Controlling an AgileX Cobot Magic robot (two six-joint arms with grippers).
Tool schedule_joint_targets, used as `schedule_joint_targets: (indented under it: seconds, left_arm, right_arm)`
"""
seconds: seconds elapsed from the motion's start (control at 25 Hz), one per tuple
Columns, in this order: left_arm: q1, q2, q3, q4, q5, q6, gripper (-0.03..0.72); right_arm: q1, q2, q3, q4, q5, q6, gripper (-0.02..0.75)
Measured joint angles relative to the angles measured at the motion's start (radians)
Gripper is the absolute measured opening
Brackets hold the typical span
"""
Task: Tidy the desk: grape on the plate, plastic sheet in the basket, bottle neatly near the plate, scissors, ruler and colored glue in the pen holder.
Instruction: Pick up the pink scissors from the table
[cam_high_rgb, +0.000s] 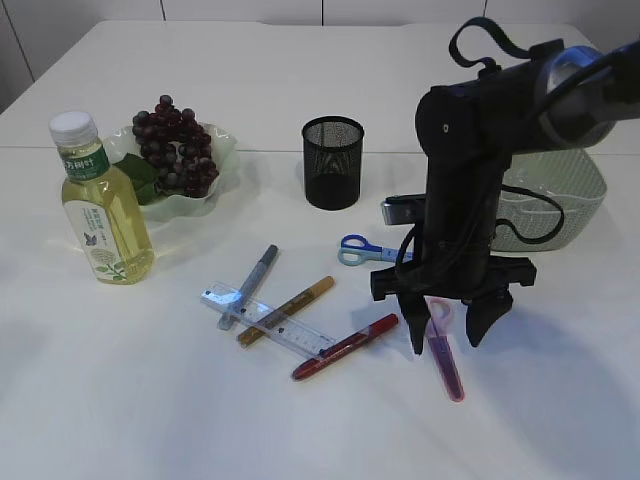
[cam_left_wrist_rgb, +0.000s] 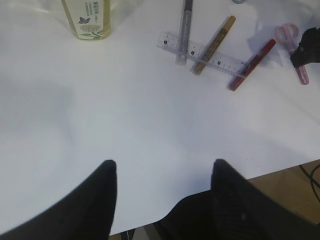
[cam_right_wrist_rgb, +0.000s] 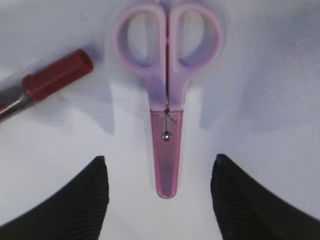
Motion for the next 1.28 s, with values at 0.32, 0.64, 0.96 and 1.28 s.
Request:
schedule_joint_targets:
  seconds: [0.32, 0.64, 0.96, 1.28]
  left_arm:
    - [0.000, 0.000, 0.000, -0.002, 0.000, 0.000, 0.426]
    - [0.000, 0.000, 0.000, -0.002, 0.000, 0.000, 0.426]
    - [0.000, 0.000, 0.000, -0.004, 0.000, 0.000, 0.426]
    - [0.000, 0.000, 0.000, -0.004, 0.000, 0.000, 0.425]
  right_arm:
    - [0.000, 0.039, 0.000, -0.002, -0.023, 0.000, 0.503]
    - [0.000, 0.039, 0.000, -0.035, -0.044, -0.004, 0.503]
    - [0.000, 0.039, 0.000, -0.039, -0.074, -0.006, 0.503]
    - [0.000, 0.039, 0.019, -0.039, -0.088, -0.007, 0.503]
